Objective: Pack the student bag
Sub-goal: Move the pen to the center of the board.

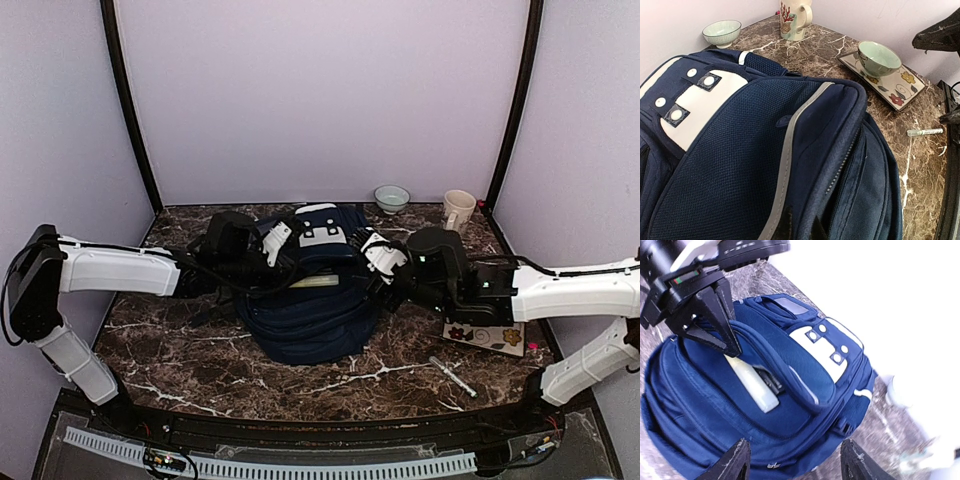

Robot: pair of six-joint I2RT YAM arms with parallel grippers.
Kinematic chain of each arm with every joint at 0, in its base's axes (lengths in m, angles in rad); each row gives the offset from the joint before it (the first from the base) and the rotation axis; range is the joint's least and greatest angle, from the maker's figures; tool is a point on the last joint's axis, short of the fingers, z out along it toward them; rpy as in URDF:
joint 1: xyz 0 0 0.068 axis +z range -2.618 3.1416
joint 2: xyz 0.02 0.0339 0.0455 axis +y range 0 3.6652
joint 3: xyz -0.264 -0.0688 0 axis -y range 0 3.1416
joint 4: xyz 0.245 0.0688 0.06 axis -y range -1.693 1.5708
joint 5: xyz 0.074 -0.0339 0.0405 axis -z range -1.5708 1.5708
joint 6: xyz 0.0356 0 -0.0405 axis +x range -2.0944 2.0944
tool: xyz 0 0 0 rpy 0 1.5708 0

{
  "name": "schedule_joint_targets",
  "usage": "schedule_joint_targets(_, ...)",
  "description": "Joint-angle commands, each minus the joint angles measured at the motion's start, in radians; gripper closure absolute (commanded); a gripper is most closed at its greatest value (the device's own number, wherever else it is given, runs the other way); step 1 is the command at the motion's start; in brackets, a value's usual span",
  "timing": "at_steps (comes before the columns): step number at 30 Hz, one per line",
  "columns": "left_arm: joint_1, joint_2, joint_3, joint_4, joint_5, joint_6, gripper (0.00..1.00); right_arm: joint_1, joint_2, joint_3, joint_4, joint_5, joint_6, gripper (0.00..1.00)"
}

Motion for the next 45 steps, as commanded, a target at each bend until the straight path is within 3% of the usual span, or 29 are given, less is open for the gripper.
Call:
schedule_joint_targets(1, -0.009, 0.006, -0.019, 0.040, 0.035, -0.018, 1.00, -0.006, -0.060, -0.078, -0.018, 0.011, 0.284, 0.37)
schedule_joint_targets(5, -0.009, 0.022, -0.018, 0.046, 0.044, -0.018, 1.00, -0.011, -0.061, -0.109, -0.178, 0.142, 0.518, 0.38)
schedule_joint_targets(16, -0.009, 0.043, -0.016, 0.065, 0.058, -0.022, 1.00, -0.036, -0.110, -0.289, -0.310, 0.059, 0.855, 0.41)
schedule_joint_targets(21, -0.009, 0.049, -0.018, 0.074, 0.061, -0.030, 1.00, -0.049, -0.097, -0.317, -0.351, 0.074, 0.949, 0.47)
schedule_joint_targets(34, -0.009, 0.081, -0.017, 0.093, 0.057, -0.032, 1.00, -0.049, -0.125, -0.392, -0.465, 0.038, 1.160, 0.51)
schedule_joint_targets(45, -0.009, 0.089, -0.034, 0.141, 0.065, -0.040, 1.00, -0.021, -0.169, -0.421, -0.543, -0.071, 1.197, 0.62)
